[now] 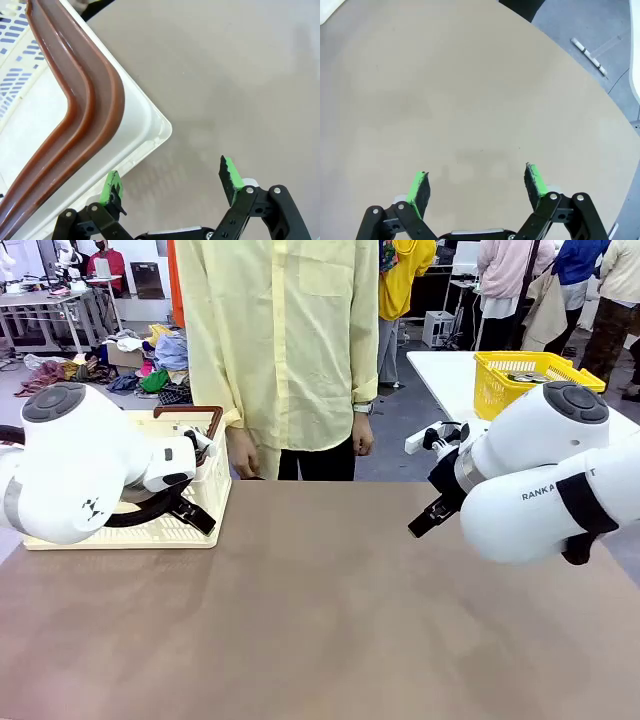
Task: Place the drinks into the Shopping basket.
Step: Pick up one drink and place it into the Shopping basket.
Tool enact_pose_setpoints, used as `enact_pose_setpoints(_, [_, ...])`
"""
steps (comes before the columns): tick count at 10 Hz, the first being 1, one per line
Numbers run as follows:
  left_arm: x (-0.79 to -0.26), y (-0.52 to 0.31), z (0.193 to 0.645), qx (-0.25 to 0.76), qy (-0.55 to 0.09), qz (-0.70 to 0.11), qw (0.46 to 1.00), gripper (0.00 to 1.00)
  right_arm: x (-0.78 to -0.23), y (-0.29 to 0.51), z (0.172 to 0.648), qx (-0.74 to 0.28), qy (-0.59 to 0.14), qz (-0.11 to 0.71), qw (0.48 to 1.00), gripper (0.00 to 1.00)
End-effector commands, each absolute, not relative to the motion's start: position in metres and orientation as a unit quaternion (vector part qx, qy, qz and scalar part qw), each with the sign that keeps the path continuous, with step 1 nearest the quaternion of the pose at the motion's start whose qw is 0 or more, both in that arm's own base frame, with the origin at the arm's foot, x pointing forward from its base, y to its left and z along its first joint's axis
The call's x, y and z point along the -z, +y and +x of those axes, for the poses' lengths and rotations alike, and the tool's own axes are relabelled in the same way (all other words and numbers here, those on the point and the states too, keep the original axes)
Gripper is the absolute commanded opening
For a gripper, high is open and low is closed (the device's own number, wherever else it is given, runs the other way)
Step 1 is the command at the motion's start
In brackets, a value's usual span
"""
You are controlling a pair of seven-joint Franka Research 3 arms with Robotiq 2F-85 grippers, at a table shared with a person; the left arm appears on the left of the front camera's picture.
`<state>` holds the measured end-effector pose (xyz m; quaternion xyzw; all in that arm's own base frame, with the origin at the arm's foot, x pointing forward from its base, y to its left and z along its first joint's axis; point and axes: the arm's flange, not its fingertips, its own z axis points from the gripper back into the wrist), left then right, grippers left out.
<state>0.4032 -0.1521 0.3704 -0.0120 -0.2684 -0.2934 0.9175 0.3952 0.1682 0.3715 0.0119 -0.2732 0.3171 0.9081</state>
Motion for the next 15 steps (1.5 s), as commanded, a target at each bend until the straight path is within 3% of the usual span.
enact_pose_setpoints(1, [-0.3705, -0.1521, 0.4032, 0.293, -0.269, -0.012, 0.917, 1.0, -0.3716, 0.1682, 0.3952, -0.317, -0.273, 0.012, 0.908, 1.0])
enact_pose_setpoints(15, [-0.3705, -0.1521, 0.4032, 0.293, -0.269, -0.012, 0.917, 1.0, -0.3716, 0.1682, 0.3952, -0.317, -0.273, 0.012, 0.908, 1.0])
